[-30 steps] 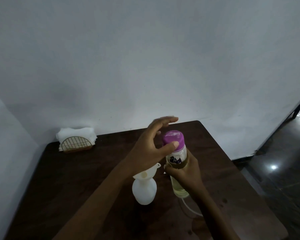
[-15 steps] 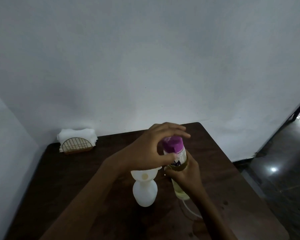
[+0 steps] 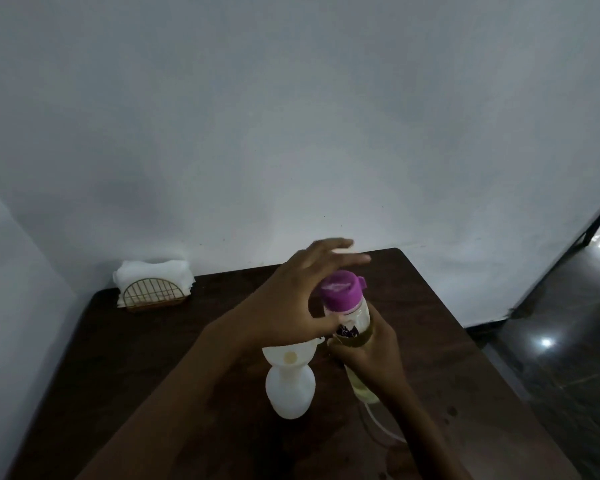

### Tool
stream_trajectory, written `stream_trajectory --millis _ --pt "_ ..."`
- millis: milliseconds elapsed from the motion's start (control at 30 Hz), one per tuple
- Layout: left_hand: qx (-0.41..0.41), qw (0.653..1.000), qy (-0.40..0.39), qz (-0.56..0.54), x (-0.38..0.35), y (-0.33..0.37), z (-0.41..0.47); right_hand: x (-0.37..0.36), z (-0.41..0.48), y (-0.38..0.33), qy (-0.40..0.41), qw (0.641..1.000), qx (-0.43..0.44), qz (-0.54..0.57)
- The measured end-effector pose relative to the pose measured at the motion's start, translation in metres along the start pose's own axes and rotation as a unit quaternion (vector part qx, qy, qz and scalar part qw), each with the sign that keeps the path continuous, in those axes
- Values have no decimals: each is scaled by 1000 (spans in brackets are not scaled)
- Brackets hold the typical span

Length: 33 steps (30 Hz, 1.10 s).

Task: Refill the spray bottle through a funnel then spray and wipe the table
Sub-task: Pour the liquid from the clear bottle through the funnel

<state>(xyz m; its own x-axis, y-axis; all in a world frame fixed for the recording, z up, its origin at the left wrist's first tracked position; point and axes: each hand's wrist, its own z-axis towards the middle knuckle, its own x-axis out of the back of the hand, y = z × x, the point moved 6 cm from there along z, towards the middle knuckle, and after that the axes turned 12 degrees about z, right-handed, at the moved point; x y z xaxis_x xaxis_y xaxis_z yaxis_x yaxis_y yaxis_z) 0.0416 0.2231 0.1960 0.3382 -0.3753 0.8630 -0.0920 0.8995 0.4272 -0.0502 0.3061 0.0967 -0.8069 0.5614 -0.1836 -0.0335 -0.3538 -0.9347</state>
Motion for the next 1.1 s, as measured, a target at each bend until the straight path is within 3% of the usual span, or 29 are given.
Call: stream_trajectory --millis 133,333,533,900,1000,1100 --pt "14 1000 -12 23 3 -1 1 4 1 3 16 999 -13 -26" --pt "81 980 29 179 -3 -10 3 1 -2 1 19 999 -1 -38" --pt "-3 1000 -13 0 -6 0 -3 3 0 4 19 999 -12 -40" --pt "113 987 11 112 -3 -13 0 0 -2 10 5 995 -14 -97" --pt "71 996 -60 -8 -2 -9 -3 0 0 10 4 995 -12 -99" --pt "21 994 -108 26 0 -4 -3 1 2 11 1 993 -6 -117"
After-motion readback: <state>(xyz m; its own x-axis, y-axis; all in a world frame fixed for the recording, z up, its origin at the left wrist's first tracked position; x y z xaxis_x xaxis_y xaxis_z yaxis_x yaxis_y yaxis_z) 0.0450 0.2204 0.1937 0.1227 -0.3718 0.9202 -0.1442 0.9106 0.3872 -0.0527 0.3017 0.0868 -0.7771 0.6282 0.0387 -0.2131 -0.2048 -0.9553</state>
